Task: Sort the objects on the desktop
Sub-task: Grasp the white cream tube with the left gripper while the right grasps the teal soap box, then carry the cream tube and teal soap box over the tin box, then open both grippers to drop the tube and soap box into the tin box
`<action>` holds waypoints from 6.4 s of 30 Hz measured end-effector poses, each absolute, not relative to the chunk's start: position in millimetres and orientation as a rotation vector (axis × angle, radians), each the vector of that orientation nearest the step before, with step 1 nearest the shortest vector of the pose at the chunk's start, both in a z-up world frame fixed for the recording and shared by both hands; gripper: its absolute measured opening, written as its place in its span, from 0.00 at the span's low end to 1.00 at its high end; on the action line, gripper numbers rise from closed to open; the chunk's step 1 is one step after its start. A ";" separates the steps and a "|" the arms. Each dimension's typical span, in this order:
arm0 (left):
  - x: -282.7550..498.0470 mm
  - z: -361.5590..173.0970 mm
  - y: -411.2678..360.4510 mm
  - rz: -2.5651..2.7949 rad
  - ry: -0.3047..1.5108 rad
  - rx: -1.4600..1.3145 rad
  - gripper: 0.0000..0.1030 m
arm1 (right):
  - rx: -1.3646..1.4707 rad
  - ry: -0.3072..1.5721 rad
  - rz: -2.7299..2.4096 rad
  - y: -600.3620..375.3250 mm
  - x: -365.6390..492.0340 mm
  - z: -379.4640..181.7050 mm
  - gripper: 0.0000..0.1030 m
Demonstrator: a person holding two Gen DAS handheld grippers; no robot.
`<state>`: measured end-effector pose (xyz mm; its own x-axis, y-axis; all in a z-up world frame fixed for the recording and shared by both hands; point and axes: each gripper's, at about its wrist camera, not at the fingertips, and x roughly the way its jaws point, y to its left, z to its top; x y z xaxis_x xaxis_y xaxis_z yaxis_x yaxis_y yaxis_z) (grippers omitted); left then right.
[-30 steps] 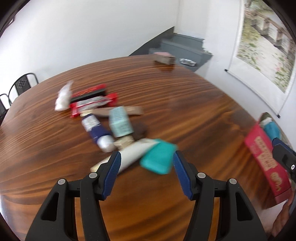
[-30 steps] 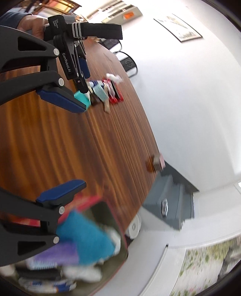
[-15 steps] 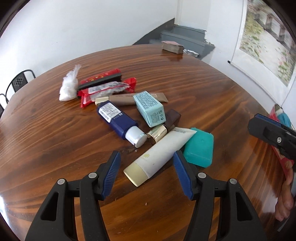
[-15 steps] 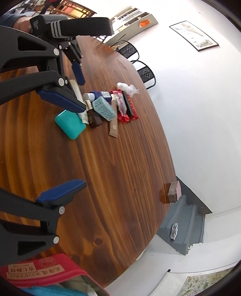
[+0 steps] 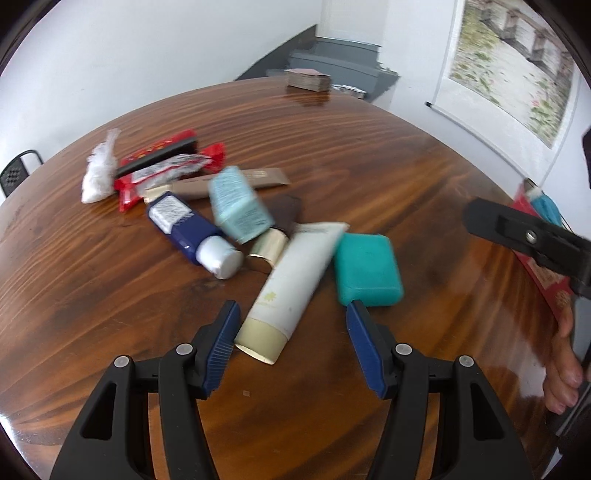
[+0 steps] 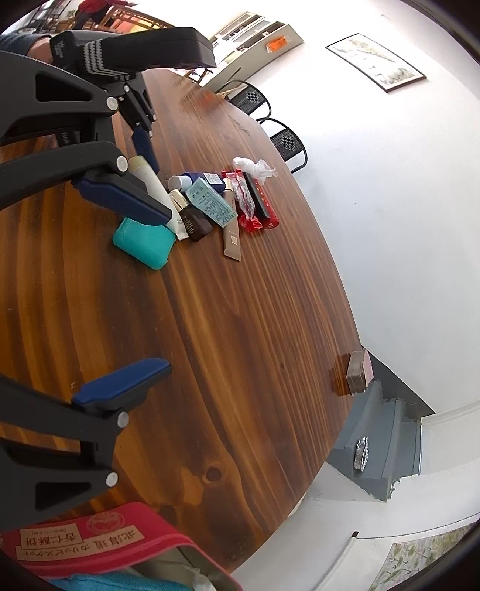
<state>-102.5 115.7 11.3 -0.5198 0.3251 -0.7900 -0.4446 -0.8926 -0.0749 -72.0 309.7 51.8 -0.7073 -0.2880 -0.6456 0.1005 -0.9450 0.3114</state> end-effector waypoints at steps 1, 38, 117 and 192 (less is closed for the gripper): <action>-101.1 11.4 118.7 2.398 0.198 -1.204 0.61 | 1.080 -0.381 -2.695 310.1 -72.1 52.1 0.76; -57.3 12.5 99.5 2.544 0.183 -1.238 0.27 | 1.138 -0.118 -2.587 273.2 -87.8 30.5 0.76; 30.8 91.5 177.0 2.527 0.083 -0.925 0.27 | 0.869 -0.295 -2.952 386.8 65.6 101.2 0.61; -33.4 90.9 295.0 2.402 0.082 -0.965 0.55 | 0.902 -0.492 -3.118 483.5 84.6 99.1 0.77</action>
